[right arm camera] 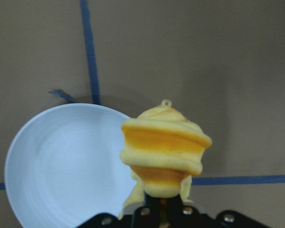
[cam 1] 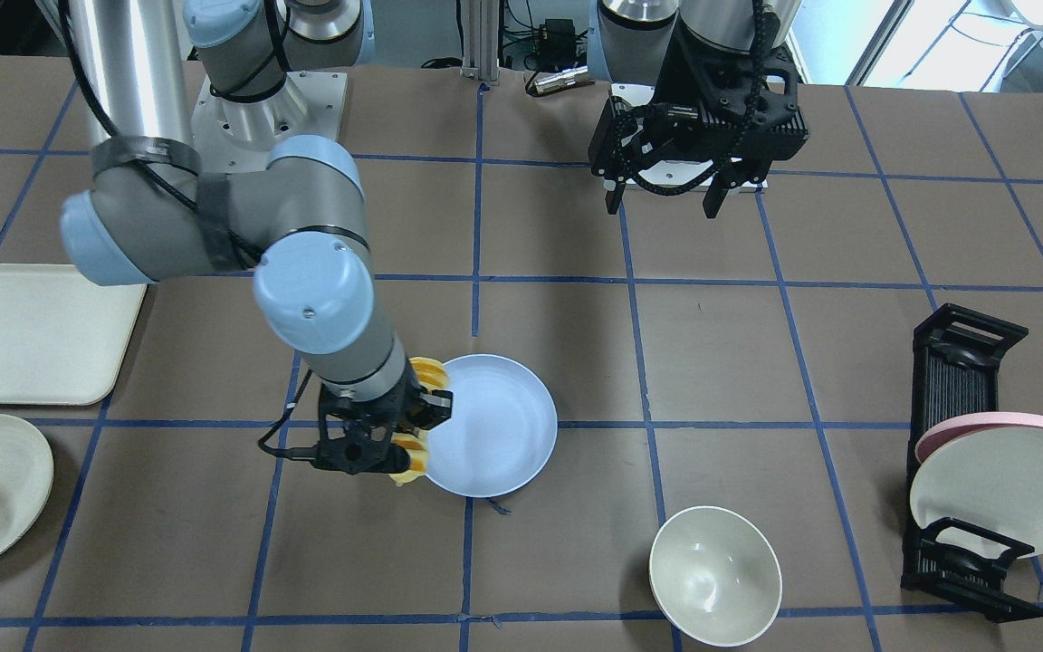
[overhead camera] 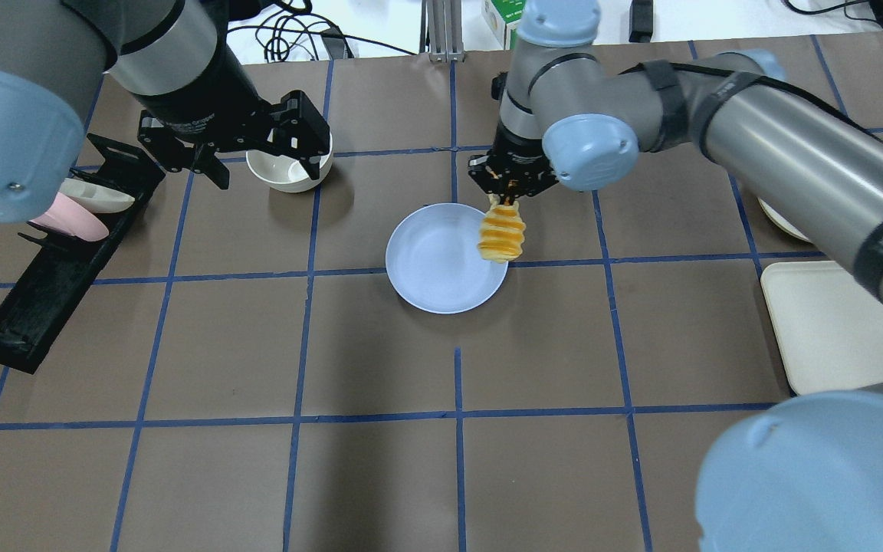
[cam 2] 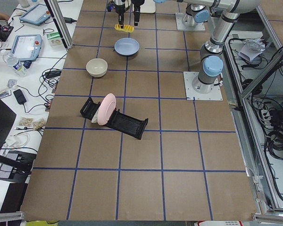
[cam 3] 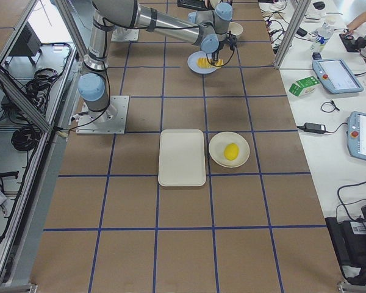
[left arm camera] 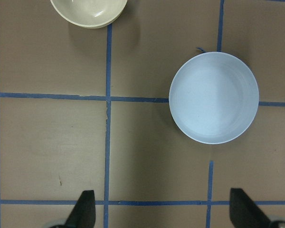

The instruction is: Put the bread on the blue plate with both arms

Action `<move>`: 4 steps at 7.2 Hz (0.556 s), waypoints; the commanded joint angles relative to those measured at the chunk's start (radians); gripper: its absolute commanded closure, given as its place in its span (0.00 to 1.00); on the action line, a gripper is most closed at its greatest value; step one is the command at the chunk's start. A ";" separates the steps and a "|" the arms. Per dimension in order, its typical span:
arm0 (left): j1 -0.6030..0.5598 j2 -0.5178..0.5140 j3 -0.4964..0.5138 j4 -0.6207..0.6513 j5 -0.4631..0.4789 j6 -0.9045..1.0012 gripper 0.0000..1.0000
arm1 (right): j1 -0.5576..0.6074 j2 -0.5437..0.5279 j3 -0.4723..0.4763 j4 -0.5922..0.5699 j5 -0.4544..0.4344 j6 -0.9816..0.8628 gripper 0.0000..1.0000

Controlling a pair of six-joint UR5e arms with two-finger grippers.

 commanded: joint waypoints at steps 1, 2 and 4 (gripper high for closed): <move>0.008 -0.009 -0.016 0.043 0.006 0.042 0.00 | 0.102 0.094 -0.082 -0.001 -0.006 0.149 0.88; 0.034 -0.016 -0.022 0.046 0.003 0.067 0.00 | 0.112 0.099 -0.082 0.003 -0.008 0.150 0.85; 0.081 -0.056 -0.023 0.073 -0.002 0.101 0.00 | 0.118 0.098 -0.062 0.017 -0.011 0.150 0.58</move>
